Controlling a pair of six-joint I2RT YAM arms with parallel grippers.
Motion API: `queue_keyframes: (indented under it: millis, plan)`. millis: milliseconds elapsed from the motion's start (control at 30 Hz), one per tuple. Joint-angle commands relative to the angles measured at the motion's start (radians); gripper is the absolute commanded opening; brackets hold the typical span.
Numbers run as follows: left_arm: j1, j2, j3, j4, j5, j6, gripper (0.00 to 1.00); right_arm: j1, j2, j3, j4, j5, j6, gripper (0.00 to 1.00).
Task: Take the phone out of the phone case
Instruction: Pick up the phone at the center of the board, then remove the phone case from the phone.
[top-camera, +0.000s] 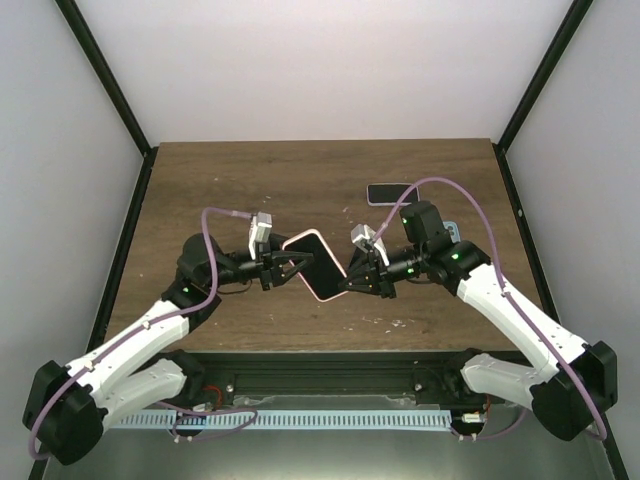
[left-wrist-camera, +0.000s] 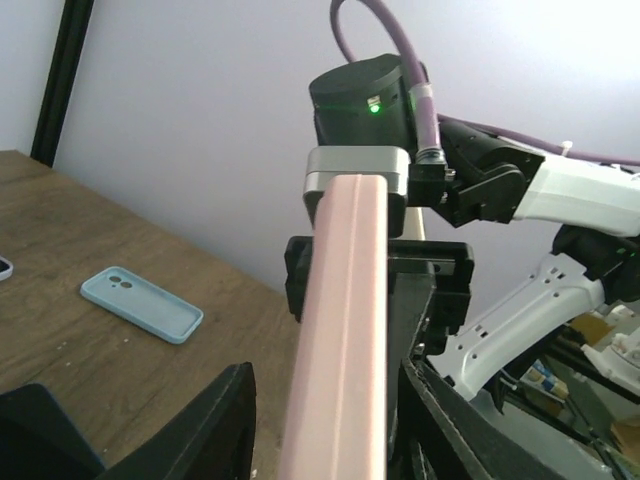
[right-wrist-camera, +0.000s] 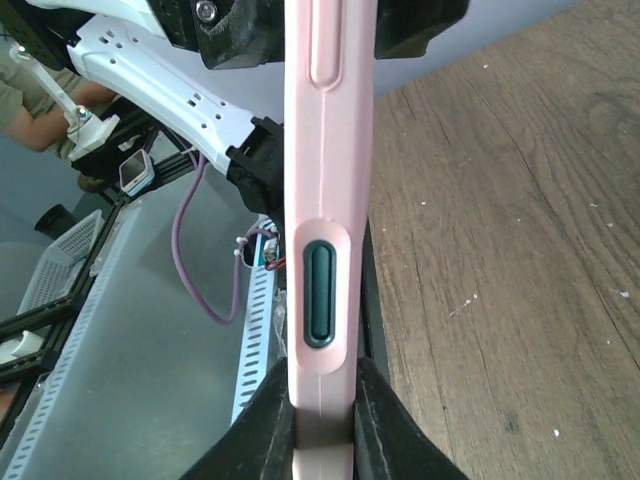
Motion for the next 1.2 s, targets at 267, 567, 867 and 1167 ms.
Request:
queue_keyframes:
  millis: [267, 567, 867, 1167]
  plan:
    - [0.004, 0.014, -0.022, 0.165, 0.064, -0.067, 0.25, -0.005, -0.01, -0.001, 0.102, -0.056, 0.063, 0.01]
    - [0.004, 0.013, -0.023, 0.193, 0.066, -0.083, 0.09, -0.005, -0.021, -0.017, 0.124, -0.048, 0.075, 0.01]
    - [0.007, 0.024, 0.106, -0.122, 0.194, 0.054, 0.0, -0.006, 0.025, 0.072, -0.15, -0.073, -0.228, 0.51]
    - [0.01, 0.081, 0.193, -0.243, 0.334, 0.072, 0.0, 0.018, 0.062, 0.126, -0.384, -0.023, -0.557, 0.47]
